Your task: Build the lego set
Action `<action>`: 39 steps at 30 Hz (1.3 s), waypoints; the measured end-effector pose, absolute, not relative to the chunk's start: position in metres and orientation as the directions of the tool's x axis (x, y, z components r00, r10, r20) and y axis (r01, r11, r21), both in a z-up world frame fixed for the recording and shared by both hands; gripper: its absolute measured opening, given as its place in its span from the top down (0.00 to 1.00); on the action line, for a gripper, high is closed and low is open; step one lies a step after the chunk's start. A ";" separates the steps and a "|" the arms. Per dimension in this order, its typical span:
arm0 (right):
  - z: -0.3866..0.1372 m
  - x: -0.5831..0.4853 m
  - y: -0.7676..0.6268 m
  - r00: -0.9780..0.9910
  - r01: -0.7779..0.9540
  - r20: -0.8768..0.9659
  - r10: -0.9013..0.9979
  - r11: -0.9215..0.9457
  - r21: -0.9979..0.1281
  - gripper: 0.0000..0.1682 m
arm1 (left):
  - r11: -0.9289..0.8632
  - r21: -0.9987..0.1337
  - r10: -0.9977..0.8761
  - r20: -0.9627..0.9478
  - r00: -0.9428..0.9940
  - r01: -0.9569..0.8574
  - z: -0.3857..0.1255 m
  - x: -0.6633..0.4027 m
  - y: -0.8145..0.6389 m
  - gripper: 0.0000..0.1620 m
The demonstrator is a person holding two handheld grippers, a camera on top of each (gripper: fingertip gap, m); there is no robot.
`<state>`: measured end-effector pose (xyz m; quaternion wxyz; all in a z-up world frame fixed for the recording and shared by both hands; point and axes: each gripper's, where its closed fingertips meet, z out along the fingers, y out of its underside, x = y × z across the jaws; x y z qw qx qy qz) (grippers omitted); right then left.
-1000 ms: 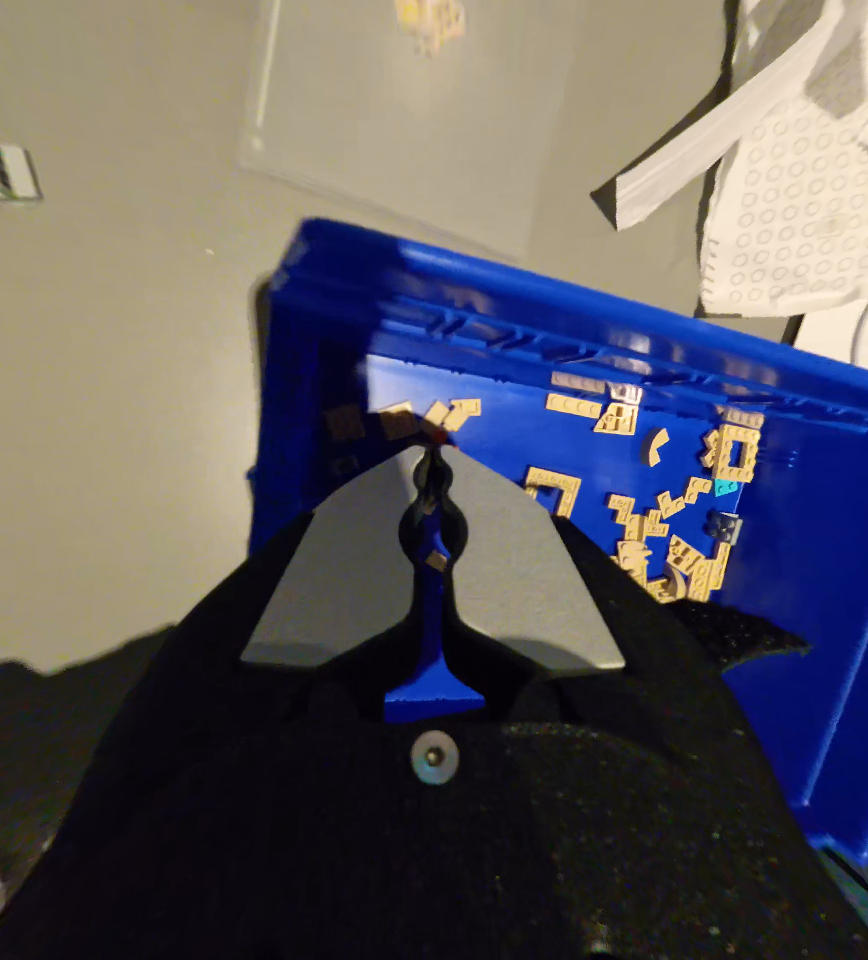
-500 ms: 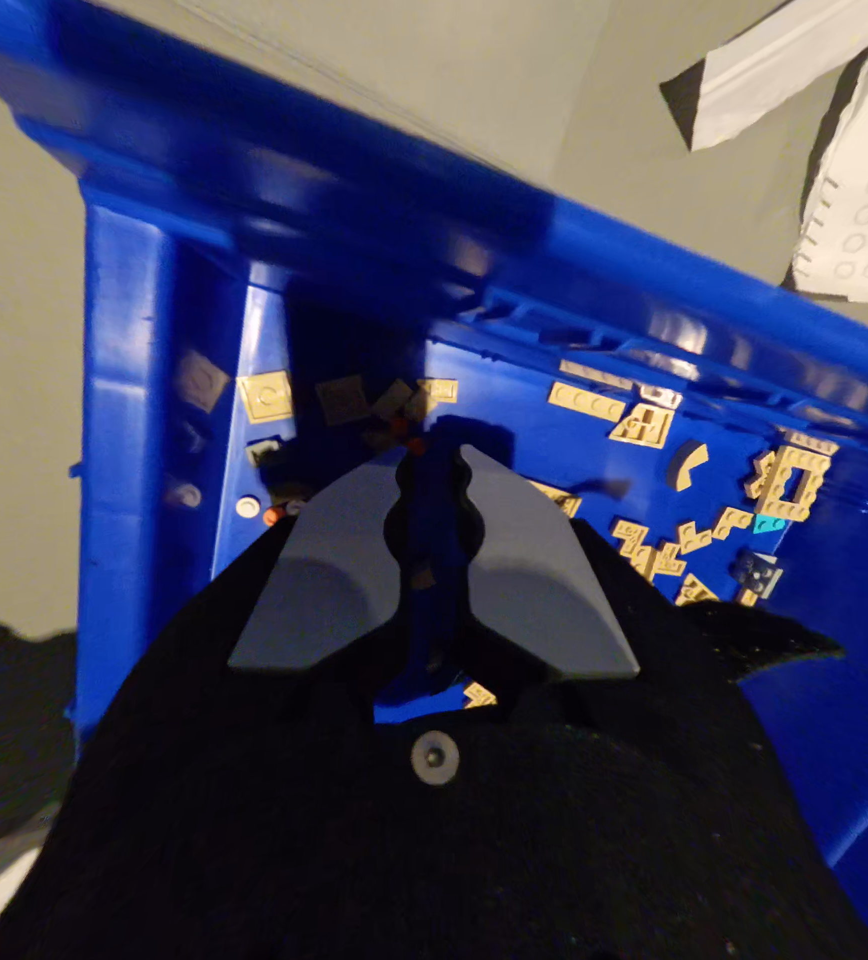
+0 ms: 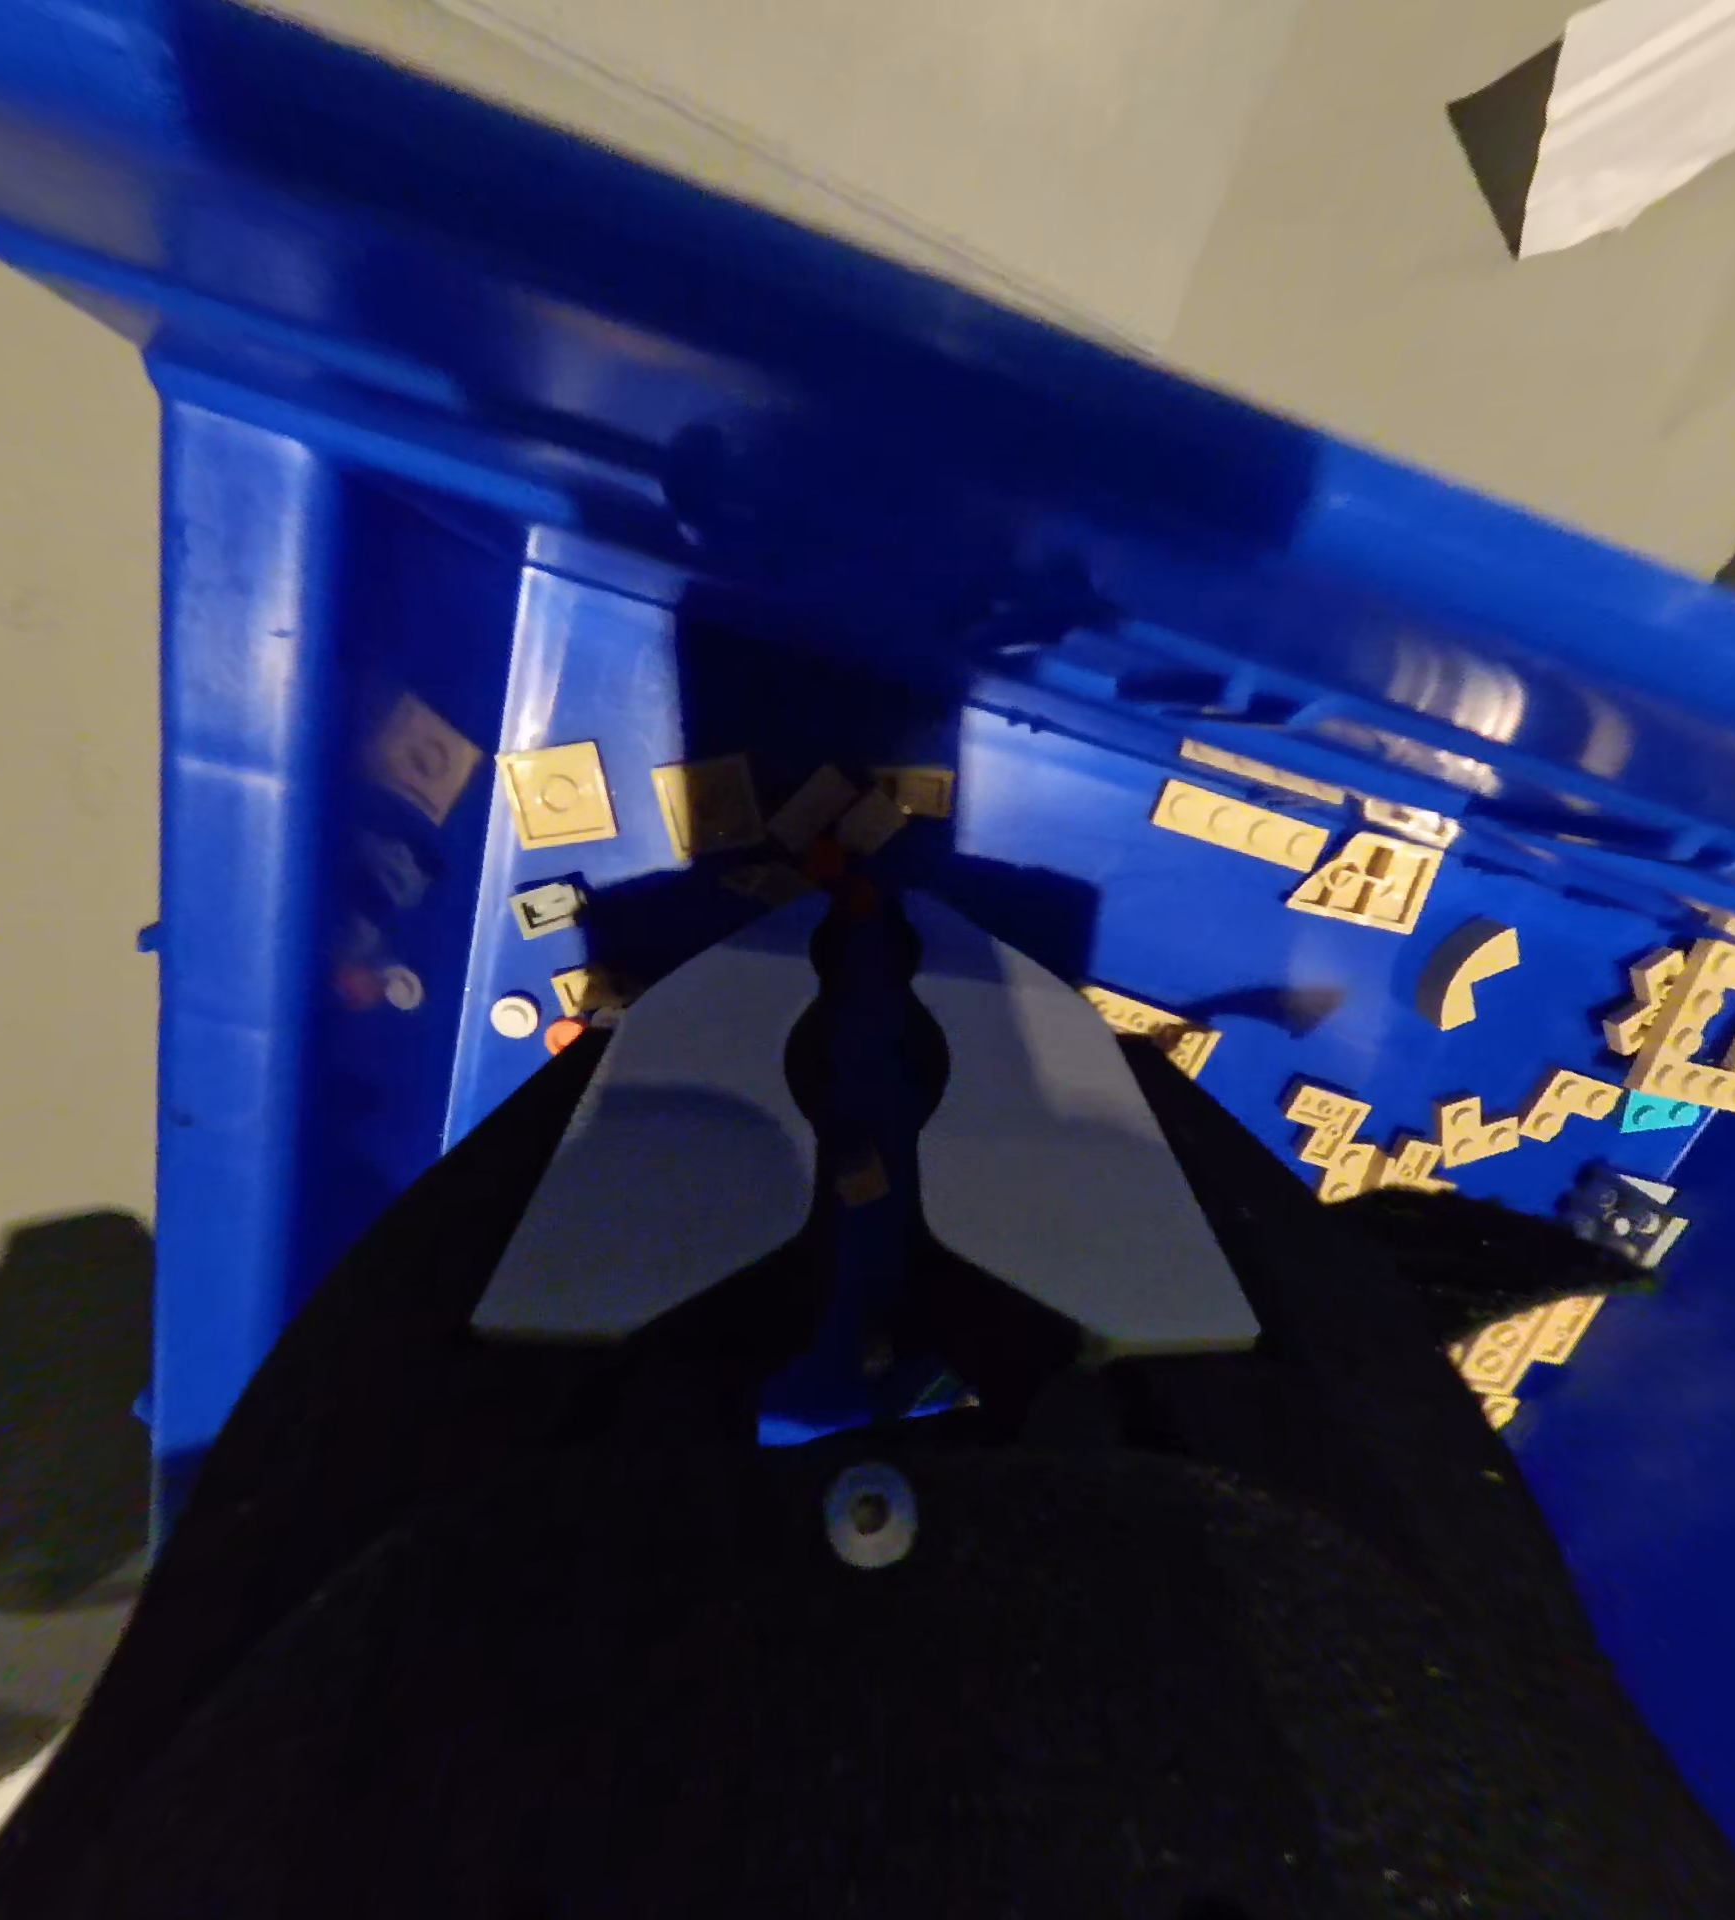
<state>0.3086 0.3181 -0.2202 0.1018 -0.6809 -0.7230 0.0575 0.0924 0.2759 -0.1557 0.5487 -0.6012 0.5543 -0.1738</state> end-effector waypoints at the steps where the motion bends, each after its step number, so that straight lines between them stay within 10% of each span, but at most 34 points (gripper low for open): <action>1: -0.220 0.309 0.318 -0.050 0.973 0.068 0.996 0.064 -0.220 0.96 | 0.219 -0.852 -0.856 -0.402 0.325 -0.475 -0.155 0.092 0.276 0.98; 22: -0.127 0.249 0.207 0.043 0.840 0.208 0.977 0.077 -0.538 1.00 | 0.219 -0.860 -0.850 -0.400 0.343 -0.462 -0.149 0.089 0.277 0.98; 30: -0.219 0.224 0.154 0.062 0.923 0.130 0.990 -0.007 -0.384 1.00 | 0.233 -0.856 -0.853 -0.408 0.327 -0.461 -0.149 0.093 0.273 0.98; 39: -0.184 0.240 0.183 0.115 0.886 0.155 0.981 -0.031 -0.462 0.93 | 0.228 -0.856 -0.853 -0.405 0.330 -0.464 -0.150 0.092 0.274 0.98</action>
